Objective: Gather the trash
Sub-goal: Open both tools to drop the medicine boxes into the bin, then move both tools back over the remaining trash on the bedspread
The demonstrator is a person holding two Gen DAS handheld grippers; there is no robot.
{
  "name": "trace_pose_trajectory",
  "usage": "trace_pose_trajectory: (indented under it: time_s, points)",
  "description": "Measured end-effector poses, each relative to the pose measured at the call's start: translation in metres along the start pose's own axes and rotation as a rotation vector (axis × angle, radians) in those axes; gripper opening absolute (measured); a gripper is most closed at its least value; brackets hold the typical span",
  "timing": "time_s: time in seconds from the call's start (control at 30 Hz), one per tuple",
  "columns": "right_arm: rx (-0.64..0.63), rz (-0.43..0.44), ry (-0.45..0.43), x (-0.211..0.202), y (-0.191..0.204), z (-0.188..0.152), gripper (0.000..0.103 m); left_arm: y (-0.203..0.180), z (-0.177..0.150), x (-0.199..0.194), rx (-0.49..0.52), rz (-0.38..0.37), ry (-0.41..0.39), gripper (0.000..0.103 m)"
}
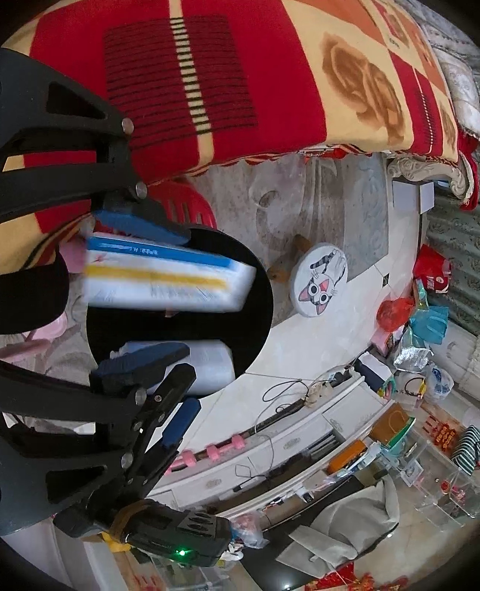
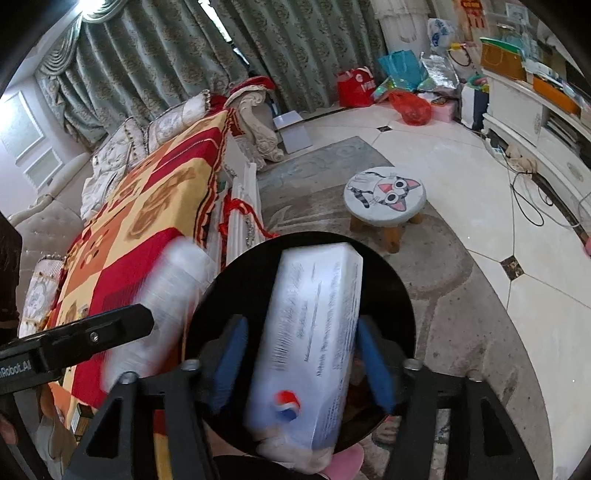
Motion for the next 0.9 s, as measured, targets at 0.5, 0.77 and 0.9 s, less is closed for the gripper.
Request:
trace_pose_trajectory:
  time_s: [0.5, 0.77, 0.9]
  points:
    - [-0.035, 0.008, 0.025, 0.000, 0.022, -0.009, 0.070, 0.010, -0.007, -0.036, 0.024, 0.087, -0.059, 0.056]
    - [-0.086, 0.020, 0.014, -0.011, 0.049, -0.012, 0.070, 0.026, -0.017, -0.059, 0.024, 0.144, -0.084, 0.056]
    - [-0.110, 0.031, 0.018, -0.013, 0.064, -0.015, 0.070, 0.035, -0.024, -0.071, 0.028, 0.171, -0.101, 0.056]
Point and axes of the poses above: each gripper's, at about its wrist camera, not at the fingertips, and x roughly the way its jaws point, y to its left, z to its top, the point moved 2 cm from there along x, roughly the way its jaws point, and after that the axes turned 5 degrees about -y, right-handed, at the moved point
